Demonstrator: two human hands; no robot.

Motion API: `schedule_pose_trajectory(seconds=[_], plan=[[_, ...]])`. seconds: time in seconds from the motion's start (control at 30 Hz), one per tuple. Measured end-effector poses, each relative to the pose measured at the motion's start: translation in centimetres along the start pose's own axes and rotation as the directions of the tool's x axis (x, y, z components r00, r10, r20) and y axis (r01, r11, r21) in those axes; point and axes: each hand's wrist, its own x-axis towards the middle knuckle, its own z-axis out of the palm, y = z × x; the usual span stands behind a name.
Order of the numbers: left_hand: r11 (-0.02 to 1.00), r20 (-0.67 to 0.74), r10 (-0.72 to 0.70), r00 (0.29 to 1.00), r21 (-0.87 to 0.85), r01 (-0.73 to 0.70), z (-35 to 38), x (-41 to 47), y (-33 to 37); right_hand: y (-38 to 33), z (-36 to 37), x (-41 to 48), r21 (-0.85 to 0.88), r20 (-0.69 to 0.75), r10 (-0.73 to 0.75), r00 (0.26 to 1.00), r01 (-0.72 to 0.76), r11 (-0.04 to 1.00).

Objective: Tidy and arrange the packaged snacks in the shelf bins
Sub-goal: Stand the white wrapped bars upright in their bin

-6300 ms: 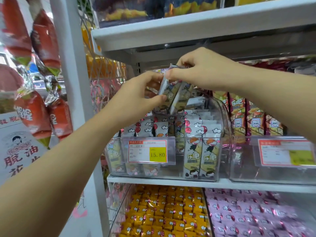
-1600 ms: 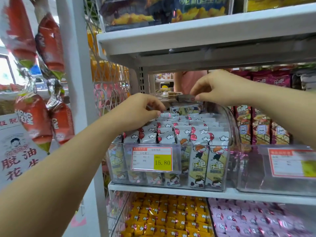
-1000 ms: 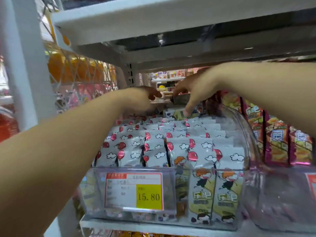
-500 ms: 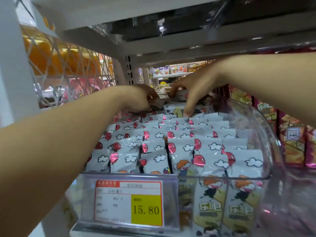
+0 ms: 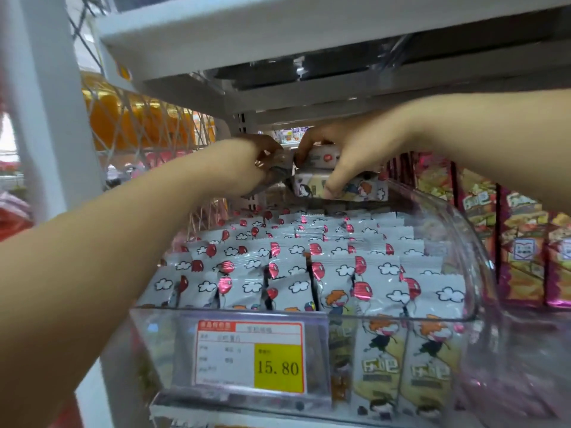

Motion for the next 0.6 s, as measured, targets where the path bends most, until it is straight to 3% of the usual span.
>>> schedule_pose_trajectory(seconds=[0.1, 0.3, 0.47, 0.6], plan=[[0.999, -0.014, 0.040, 0.999, -0.028, -0.040, -1.1, -2.2, 0.0, -1.3, -0.2, -2.0, -0.040, -0.113, -0.099, 0.989, 0.095, 0.995], [0.991, 0.115, 0.126, 0.985, -0.050, -0.121, -2.5, -7.1, 0.3, -2.6, 1.6, -5.1, -0.057, -0.055, -0.186, 0.981, 0.183, 0.981], [0.990, 0.200, 0.130, 0.971, 0.030, -0.138, -1.7, -8.4, 0.9, -2.7, 1.7, -7.1, -0.036, -0.109, -0.191, 0.976, 0.188, 0.982], [0.991, 0.194, 0.130, 0.972, -0.018, -0.129, -1.6, -8.8, 1.0, -2.6, 2.1, -7.9, -0.076, -0.225, -0.162, 0.961, 0.148, 0.986]])
